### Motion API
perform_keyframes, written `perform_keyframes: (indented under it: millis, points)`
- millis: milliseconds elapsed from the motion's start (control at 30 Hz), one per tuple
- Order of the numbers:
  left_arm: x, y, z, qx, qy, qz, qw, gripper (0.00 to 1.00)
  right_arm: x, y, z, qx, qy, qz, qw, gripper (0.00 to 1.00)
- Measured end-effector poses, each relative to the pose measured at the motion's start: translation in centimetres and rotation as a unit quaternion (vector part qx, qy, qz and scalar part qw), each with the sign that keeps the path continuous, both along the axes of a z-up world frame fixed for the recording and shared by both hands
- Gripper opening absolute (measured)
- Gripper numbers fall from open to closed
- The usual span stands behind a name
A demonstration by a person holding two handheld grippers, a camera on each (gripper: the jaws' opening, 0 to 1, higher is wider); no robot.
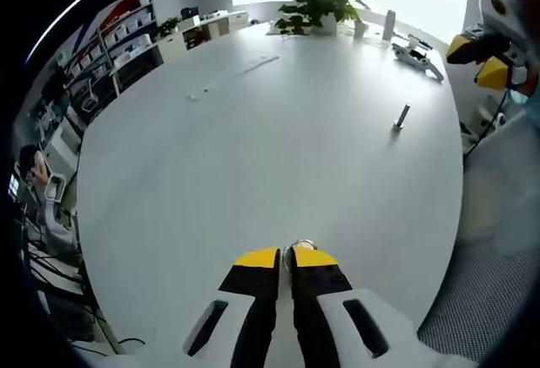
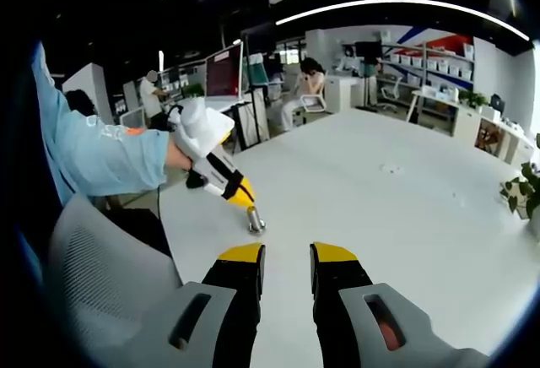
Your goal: Place the washer onto the threaded stud by aligning its center hole with the stud, sliding it down to the base, and recovering from edge contact or off-axis alignment until the washer reaches the visible bottom stop.
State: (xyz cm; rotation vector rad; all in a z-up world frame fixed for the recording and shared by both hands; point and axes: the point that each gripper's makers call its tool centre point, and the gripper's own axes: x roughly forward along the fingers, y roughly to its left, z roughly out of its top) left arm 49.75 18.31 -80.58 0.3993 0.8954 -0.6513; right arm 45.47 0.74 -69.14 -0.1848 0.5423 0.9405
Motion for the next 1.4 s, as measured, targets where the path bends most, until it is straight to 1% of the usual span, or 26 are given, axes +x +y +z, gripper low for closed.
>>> perform_keyframes:
  millis: [133, 200, 300, 367, 433, 467, 600, 633, 667, 767, 867, 933, 1033, 1067, 1100, 1133, 1200, 1267, 1300, 1367, 1400]
  points:
    - [-0.3, 0.1, 0.1, 0.01, -0.013, -0.007, 0.9998, 0.04, 0.0, 0.1, 0.1, 0.003, 0.001, 0.0, 1.0, 0.23]
    - [-0.4, 0.1, 0.5, 0.012, -0.024, -0.009, 0.9996, 0.05, -0.1, 0.1, 0.1, 0.006, 0.002, 0.0, 1.0, 0.23]
    - [-0.6, 0.2, 1.7, 0.001, -0.034, 0.001, 0.9994, 0.06, -0.2, 0.4, 0.3, 0.011, 0.003, 0.003, 0.9999, 0.23]
    - [-0.7, 0.4, 2.7, -0.005, -0.047, 0.011, 0.9988, 0.07, -0.3, 0.6, 0.4, 0.013, 0.001, 0.004, 0.9999, 0.24]
    - [-0.7, 0.4, 4.2, -0.013, -0.07, 0.02, 0.9973, 0.07, -0.3, 0.6, 0.5, 0.015, 0.002, 0.002, 0.9999, 0.24]
    - [-0.6, 0.4, 5.3, -0.022, -0.087, 0.031, 0.9954, 0.08, -0.2, 0.6, 0.4, 0.016, 0.003, 0.002, 0.9999, 0.24]
    - [-1.0, 0.2, 8.7, -0.058, -0.122, 0.061, 0.989, 0.09, -0.1, 0.6, 0.4, 0.018, 0.003, -0.005, 0.9998, 0.24]
    - [-1.3, 0.2, 9.8, -0.066, -0.134, 0.066, 0.9865, 0.1, -0.2, 0.7, 0.4, 0.02, 0.005, -0.005, 0.9998, 0.24]
    - [-1.6, 0.2, 10.5, -0.071, -0.141, 0.068, 0.9851, 0.12, -0.3, 0.8, 0.3, 0.021, 0.007, -0.003, 0.9998, 0.24]
    - [-3.0, 0.0, 12.4, -0.098, -0.147, 0.085, 0.9807, 0.19, -0.9, 1.4, -0.3, 0.008, 0.008, 0.01, 0.9999, 0.24]
    - [-4.5, 0.2, 13.9, -0.101, -0.162, 0.093, 0.9772, 0.2, -1.6, 2.2, -0.5, 0.006, 0.01, 0.023, 0.9997, 0.24]
    - [-5.4, 0.4, 14.5, -0.104, -0.172, 0.099, 0.9746, 0.23, -2.1, 2.6, -0.5, 0.007, 0.01, 0.032, 0.9994, 0.24]
    - [-6.8, 1.0, 15.5, -0.115, -0.196, 0.125, 0.9658, 0.31, -2.6, 3.1, -0.5, 0.007, 0.01, 0.04, 0.9991, 0.24]
    - [-7.4, 1.2, 15.8, -0.128, -0.201, 0.138, 0.9613, 0.34, -2.7, 3.2, -0.4, 0.008, 0.007, 0.043, 0.999, 0.24]
    - [-7.9, 1.2, 15.9, -0.142, -0.201, 0.145, 0.9585, 0.35, -2.9, 3.4, -0.2, 0.01, 0.009, 0.044, 0.9989, 0.24]
    - [-8.7, 1.1, 16.0, -0.167, -0.193, 0.155, 0.9546, 0.37, -3.0, 3.4, 0.0, 0.011, 0.01, 0.045, 0.9989, 0.24]
    - [-10.0, 1.2, 15.6, -0.184, -0.174, 0.167, 0.953, 0.39, -3.4, 3.5, 1.1, 0.023, 0.006, 0.046, 0.9986, 0.24]
    - [-10.7, 1.5, 15.9, -0.185, -0.184, 0.168, 0.9505, 0.39, -4.1, 3.4, 2.5, 0.037, 0.0, 0.049, 0.9981, 0.24]
    - [-11.3, 1.4, 16.0, -0.191, -0.186, 0.169, 0.9489, 0.4, -4.3, 3.2, 2.9, 0.039, 0.001, 0.048, 0.9981, 0.24]
    - [-12.1, 1.2, 16.0, -0.2, -0.186, 0.172, 0.9463, 0.42, -4.9, 2.7, 3.6, 0.038, -0.003, 0.048, 0.9981, 0.25]
    - [-12.4, 1.2, 16.1, -0.206, -0.189, 0.176, 0.9439, 0.44, -5.3, 2.0, 4.1, 0.033, -0.009, 0.045, 0.9984, 0.26]
